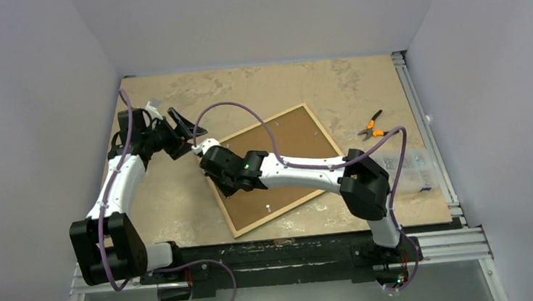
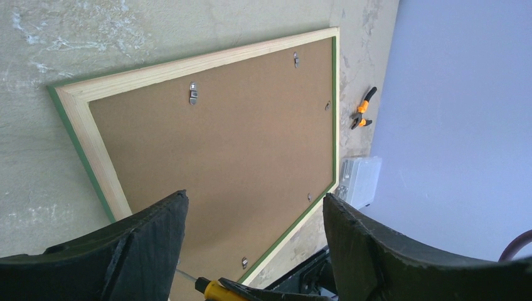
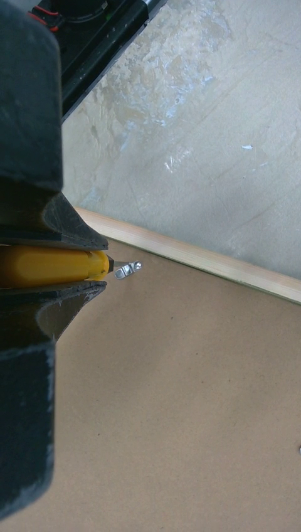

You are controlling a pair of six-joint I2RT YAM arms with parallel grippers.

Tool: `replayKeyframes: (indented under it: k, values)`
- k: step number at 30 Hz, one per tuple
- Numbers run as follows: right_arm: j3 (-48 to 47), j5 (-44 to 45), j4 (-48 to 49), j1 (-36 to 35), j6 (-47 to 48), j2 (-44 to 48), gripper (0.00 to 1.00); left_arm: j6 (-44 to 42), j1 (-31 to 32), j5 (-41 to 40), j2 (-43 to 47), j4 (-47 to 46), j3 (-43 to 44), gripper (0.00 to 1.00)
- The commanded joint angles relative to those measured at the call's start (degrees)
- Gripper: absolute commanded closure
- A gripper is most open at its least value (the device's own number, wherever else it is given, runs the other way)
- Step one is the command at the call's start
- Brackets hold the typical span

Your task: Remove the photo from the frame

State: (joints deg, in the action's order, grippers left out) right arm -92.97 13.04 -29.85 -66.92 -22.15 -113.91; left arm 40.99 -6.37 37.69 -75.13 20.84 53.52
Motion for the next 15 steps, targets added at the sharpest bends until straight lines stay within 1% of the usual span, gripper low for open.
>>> replayKeyframes:
  k: [1, 9, 15]
  values:
    - [1.32, 3.40, -3.69, -0.06, -0.54, 3.15, 1.00, 0.49, -0.52, 1.37, 0.13, -2.36, -0.64, 0.24]
    - [2.52, 4.34, -4.03, -0.17, -1.29, 4.77, 1.00, 0.84, -0.57, 1.65, 0.21, -2.77, -0.95, 0.24]
    - [4.76, 6.04, -4.26, -0.15, -2.17, 7.99, 1.00, 1.08, -0.55, 2.02, 0.15, -3.37, -1.25, 0.24]
